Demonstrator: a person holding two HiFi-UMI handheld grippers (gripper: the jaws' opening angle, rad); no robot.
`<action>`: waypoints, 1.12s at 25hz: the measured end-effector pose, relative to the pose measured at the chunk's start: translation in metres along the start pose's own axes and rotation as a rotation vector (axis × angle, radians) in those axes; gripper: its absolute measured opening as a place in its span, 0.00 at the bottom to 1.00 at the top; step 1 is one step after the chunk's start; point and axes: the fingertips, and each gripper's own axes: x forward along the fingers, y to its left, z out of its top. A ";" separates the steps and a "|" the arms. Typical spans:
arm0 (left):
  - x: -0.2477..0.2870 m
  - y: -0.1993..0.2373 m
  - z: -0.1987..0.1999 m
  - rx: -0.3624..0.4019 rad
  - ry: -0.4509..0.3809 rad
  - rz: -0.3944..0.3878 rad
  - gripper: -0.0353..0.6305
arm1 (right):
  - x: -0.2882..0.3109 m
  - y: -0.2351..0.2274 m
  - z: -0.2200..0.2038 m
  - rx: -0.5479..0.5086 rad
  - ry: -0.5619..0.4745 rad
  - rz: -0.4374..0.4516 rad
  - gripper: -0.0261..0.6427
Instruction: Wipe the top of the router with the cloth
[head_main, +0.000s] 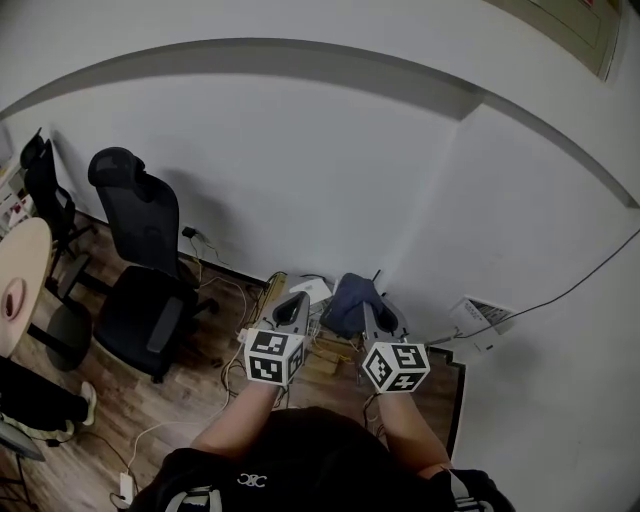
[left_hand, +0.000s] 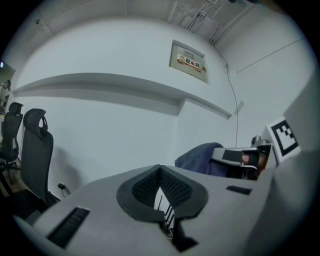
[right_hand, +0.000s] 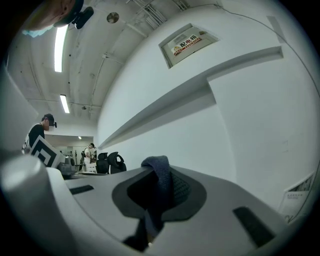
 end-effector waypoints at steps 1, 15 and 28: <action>0.007 0.008 0.000 -0.007 0.000 0.002 0.04 | 0.010 -0.002 -0.001 -0.009 0.009 -0.001 0.06; 0.064 0.054 -0.014 -0.036 0.071 -0.006 0.04 | 0.074 -0.047 -0.015 0.016 0.063 -0.042 0.06; 0.123 0.044 -0.031 -0.081 0.101 0.061 0.04 | 0.108 -0.122 -0.024 -0.007 0.132 0.009 0.06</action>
